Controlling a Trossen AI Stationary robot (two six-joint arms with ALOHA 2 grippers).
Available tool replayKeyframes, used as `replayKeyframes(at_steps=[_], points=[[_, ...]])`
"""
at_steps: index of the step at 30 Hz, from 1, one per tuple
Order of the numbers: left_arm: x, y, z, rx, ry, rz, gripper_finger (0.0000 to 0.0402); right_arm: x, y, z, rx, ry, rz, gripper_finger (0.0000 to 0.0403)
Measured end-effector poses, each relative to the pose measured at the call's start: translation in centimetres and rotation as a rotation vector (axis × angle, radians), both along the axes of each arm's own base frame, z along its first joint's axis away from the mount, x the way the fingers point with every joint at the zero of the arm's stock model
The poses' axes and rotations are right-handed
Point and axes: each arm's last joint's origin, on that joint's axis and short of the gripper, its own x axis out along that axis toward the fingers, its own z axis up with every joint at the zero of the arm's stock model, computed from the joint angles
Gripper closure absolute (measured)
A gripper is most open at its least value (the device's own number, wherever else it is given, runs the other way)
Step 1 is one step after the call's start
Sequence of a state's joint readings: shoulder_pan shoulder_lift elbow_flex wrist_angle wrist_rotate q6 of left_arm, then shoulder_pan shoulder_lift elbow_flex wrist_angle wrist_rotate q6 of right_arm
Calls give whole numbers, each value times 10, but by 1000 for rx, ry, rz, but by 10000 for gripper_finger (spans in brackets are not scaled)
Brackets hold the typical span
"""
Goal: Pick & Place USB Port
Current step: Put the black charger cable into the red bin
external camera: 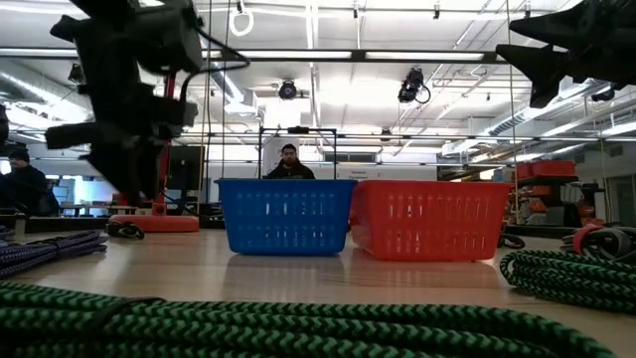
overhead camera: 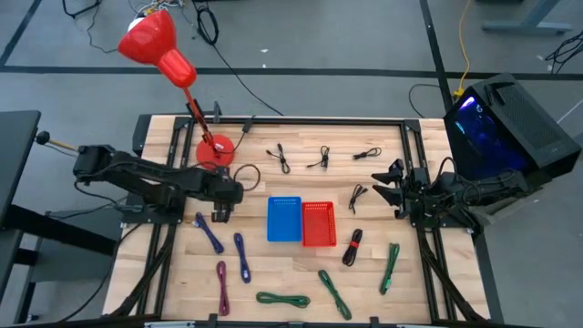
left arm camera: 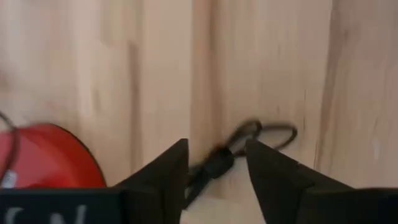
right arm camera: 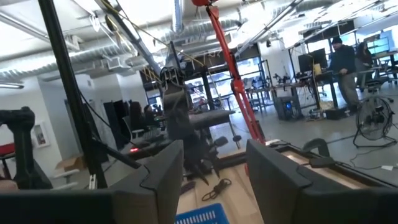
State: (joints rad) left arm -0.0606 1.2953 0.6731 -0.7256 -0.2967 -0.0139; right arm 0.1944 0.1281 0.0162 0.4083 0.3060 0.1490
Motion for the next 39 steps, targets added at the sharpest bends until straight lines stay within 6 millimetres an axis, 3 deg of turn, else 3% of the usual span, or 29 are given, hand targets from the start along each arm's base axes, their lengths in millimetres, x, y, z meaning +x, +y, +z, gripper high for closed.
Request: replayKeyframes(at_steps=[6, 21, 25, 30, 31, 36, 39], points=[[6, -5, -16, -13, 85, -29, 194, 0, 0, 0, -1, 5, 0, 225], [11, -9, -36, 34, 190, -70, 198, 0, 0, -1, -2, 8, 0, 225], [11, -8, -36, 43, 189, -61, 239, 0, 0, -1, -2, 8, 0, 225], [11, -6, -38, 26, 191, -40, 369, 0, 0, -1, -2, 8, 0, 225], [11, -5, -37, 23, 186, -27, 380, 0, 0, -1, -2, 8, 0, 225], [11, -5, -36, 3, 171, 35, 387, 0, 0, -1, -2, 8, 0, 225], [18, -7, -23, -17, 179, 75, 387, 0, 0, -1, -2, 8, 0, 225]])
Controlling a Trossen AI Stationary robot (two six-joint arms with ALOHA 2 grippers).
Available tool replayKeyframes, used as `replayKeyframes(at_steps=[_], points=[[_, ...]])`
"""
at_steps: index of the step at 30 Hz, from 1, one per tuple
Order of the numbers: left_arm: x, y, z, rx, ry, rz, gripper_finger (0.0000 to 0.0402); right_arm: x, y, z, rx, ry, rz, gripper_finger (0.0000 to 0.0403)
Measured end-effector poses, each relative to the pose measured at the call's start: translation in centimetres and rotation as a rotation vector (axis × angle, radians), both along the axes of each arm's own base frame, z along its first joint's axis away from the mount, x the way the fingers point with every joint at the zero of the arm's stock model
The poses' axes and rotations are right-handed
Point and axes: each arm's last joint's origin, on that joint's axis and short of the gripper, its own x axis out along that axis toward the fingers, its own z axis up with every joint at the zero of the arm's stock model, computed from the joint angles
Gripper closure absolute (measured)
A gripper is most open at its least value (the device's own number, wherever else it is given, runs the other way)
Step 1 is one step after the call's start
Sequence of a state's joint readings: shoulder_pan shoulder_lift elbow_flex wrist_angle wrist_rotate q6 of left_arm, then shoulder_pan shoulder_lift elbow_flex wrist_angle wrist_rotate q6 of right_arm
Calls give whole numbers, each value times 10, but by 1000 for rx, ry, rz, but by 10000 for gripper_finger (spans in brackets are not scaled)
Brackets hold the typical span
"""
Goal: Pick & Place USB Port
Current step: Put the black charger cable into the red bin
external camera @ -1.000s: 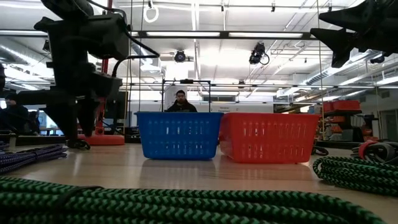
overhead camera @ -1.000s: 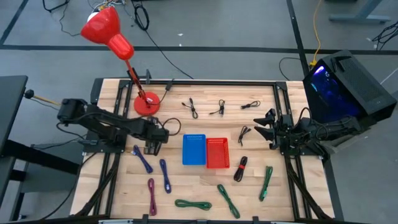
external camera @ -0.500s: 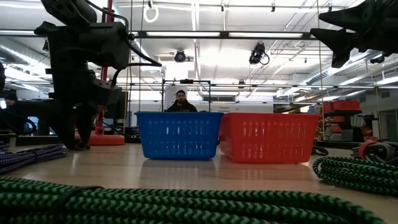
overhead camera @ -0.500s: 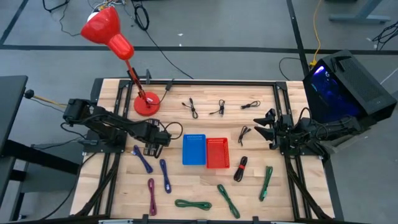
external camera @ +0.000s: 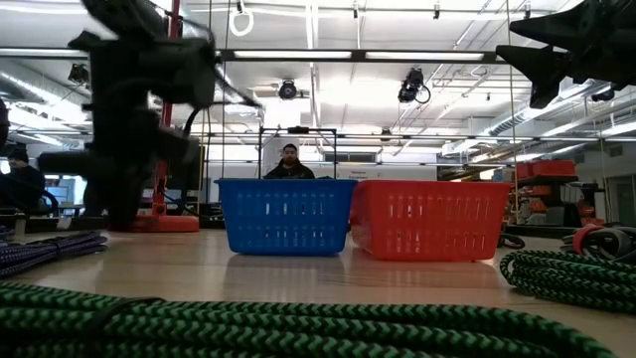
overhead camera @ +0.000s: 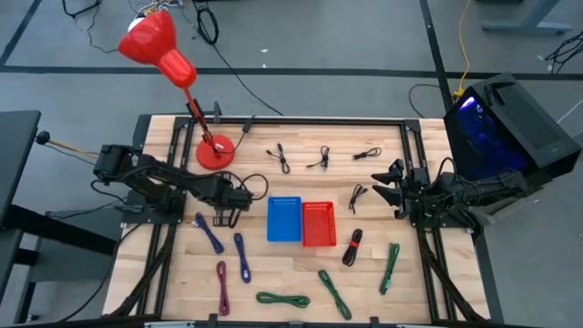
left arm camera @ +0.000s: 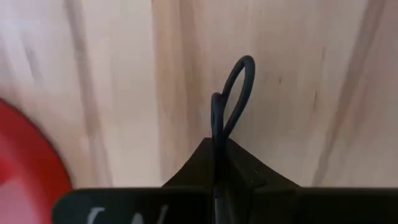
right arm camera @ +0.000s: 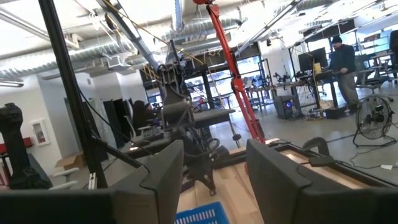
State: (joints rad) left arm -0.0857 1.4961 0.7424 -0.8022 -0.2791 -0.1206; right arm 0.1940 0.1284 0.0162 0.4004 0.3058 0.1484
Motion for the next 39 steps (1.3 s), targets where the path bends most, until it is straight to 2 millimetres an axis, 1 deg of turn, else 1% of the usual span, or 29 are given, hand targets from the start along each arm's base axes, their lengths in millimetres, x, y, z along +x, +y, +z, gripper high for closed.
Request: replayKeyframes(at_steps=[4, 7, 10, 12, 14, 16, 17, 19, 22, 25, 27, 29, 32, 35, 37, 39], points=[[24, -8, 39, 23, -94, 2, 387, 0, -1, 0, 2, 3, -18, 225], [49, -17, 79, 34, -246, -57, 387, 0, -2, -1, 15, 18, -71, 225], [68, -25, 119, 76, -403, -140, 387, 1, -4, -3, 22, 34, -128, 225], [80, -28, 145, 107, -527, -211, 387, 0, -5, 1, 12, -4, -162, 225], [91, -28, 169, 132, -657, -290, 387, -2, -5, 13, -8, -97, -155, 225], [101, -25, 190, 151, -783, -376, 387, -4, -4, 32, -58, -159, -137, 225], [105, -21, 198, 166, -839, -407, 388, -4, -4, 43, -84, -161, -137, 225], [110, -12, 212, 195, -918, -438, 388, 0, -4, 66, -132, -105, -150, 225], [115, 7, 227, 196, -1020, -443, 388, 15, -2, 99, -205, 34, -187, 225], [117, 23, 232, 197, -1081, -435, 388, 38, 2, 128, -306, 110, -202, 225], [119, 31, 237, 193, -1144, -437, 388, 57, 4, 142, -365, 139, -218, 225], [120, 34, 243, 161, -1215, -463, 388, 76, 5, 152, -399, 157, -223, 225], [121, 34, 247, 146, -1269, -504, 388, 104, 5, 157, -449, 213, -236, 225], [121, 33, 248, 147, -1279, -507, 388, 127, 0, 156, -474, 271, -274, 225], [121, 33, 248, 144, -1274, -507, 388, 137, -5, 157, -479, 266, -287, 225], [121, 32, 247, 141, -1270, -507, 388, 144, -8, 157, -481, 233, -257, 225]])
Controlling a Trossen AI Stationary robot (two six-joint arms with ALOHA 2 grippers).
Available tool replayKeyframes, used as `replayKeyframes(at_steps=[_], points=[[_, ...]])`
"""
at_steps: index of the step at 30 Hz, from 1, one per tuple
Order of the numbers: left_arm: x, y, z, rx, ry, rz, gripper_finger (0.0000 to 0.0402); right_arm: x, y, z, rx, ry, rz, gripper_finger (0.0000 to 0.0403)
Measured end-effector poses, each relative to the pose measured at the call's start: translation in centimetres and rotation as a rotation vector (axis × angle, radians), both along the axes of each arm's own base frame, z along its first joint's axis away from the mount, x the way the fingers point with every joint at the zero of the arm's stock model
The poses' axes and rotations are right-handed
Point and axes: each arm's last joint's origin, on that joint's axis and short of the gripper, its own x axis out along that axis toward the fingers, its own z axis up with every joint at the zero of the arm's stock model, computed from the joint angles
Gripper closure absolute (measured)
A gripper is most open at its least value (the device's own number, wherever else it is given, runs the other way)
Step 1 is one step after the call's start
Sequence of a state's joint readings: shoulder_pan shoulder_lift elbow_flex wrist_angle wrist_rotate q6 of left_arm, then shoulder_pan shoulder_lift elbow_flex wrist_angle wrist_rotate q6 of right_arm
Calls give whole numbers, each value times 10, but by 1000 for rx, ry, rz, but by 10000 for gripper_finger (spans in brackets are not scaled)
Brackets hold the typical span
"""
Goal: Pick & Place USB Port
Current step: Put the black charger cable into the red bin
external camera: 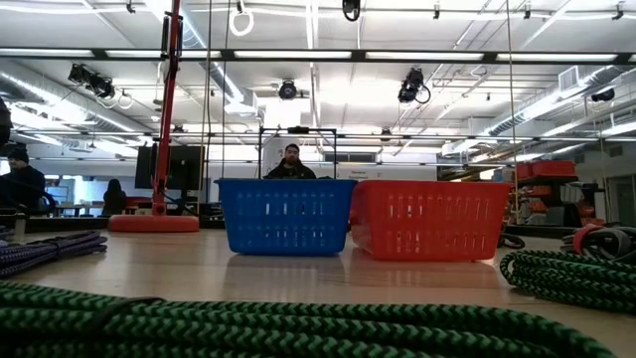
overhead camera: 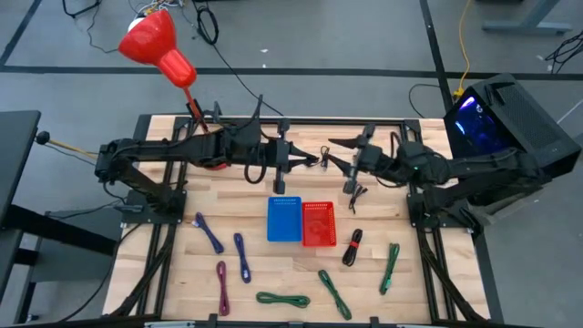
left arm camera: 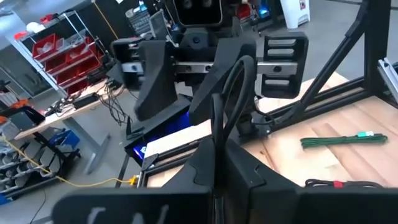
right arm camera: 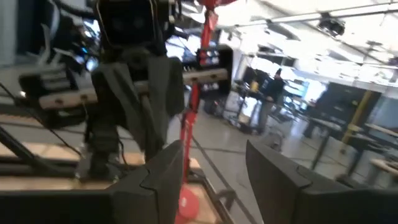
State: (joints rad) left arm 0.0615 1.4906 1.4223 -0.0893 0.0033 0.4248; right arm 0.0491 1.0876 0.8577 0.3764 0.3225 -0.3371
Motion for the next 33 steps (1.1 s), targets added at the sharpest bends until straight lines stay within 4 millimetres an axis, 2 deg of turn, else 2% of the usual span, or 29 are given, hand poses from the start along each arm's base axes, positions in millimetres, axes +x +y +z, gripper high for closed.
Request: replayKeyframes(at_steps=[6, 14, 33], points=[[0, -1, -1, 0, 14, -3, 388, 9, -8, -3, 35, -27, 43, 225], [0, 0, -2, 13, 23, 2, 388, 17, -7, -10, 65, -8, 95, 225], [-1, 6, -4, 74, 44, 96, 388, 14, -7, -10, 90, 6, 97, 225]])
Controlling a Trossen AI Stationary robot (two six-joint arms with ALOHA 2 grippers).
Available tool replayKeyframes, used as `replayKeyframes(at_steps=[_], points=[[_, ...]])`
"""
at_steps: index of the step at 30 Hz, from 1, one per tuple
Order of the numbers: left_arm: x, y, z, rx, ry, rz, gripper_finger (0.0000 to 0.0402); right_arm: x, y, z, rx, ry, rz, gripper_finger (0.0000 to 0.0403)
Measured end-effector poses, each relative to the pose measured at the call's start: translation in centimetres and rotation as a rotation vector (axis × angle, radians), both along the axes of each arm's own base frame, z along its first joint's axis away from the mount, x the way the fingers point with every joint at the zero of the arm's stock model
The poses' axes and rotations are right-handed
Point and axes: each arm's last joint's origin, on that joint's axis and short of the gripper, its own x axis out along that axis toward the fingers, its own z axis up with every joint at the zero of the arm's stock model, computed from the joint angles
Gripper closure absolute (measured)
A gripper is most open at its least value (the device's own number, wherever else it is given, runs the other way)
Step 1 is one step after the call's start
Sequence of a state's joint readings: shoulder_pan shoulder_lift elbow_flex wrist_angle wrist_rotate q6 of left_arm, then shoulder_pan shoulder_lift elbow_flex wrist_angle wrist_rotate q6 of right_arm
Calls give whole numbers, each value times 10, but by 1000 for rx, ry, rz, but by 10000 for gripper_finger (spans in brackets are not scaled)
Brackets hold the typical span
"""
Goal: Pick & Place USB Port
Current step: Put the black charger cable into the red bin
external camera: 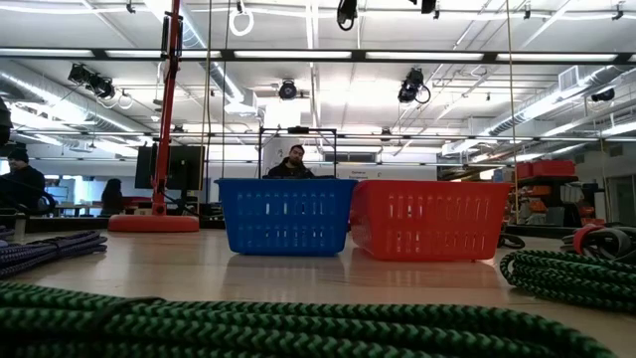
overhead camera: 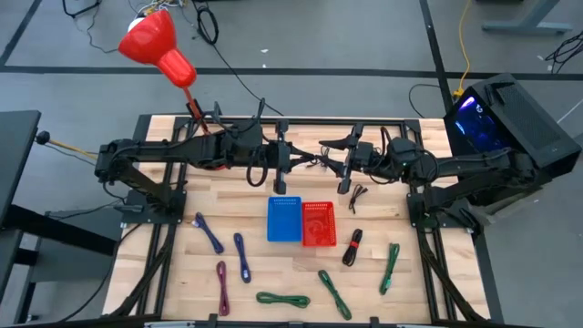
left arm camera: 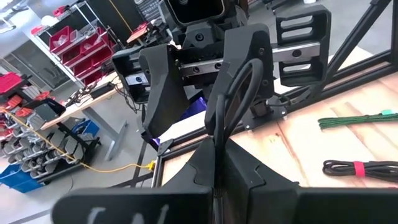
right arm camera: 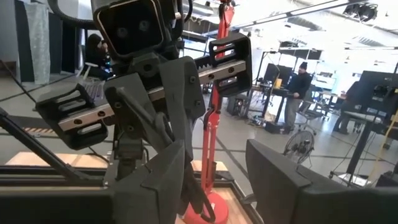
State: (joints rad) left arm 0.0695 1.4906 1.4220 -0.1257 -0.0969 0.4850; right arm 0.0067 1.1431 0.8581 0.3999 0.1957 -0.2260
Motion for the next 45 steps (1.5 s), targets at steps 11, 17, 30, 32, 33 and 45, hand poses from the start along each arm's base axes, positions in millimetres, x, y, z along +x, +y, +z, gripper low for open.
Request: replayKeyframes(at_steps=[11, 17, 30, 32, 33, 45], points=[[0, 4, -1, 33, 15, 51, 388, 0, -1, -2, -15, 27, -32, 225], [-1, 5, -2, 49, 25, 84, 388, -2, -1, -4, -15, 57, -51, 225], [-3, 6, 1, -28, 2, 28, 388, -2, 2, 1, 13, 0, 34, 225], [-3, 4, 1, -28, 1, 22, 388, -2, 1, 3, 12, -24, 34, 225], [-2, 3, 1, -29, 1, 16, 388, -3, 1, 5, 11, -47, 38, 225], [0, 1, 1, -45, -10, -1, 388, 12, 3, -1, -4, -81, 83, 225]])
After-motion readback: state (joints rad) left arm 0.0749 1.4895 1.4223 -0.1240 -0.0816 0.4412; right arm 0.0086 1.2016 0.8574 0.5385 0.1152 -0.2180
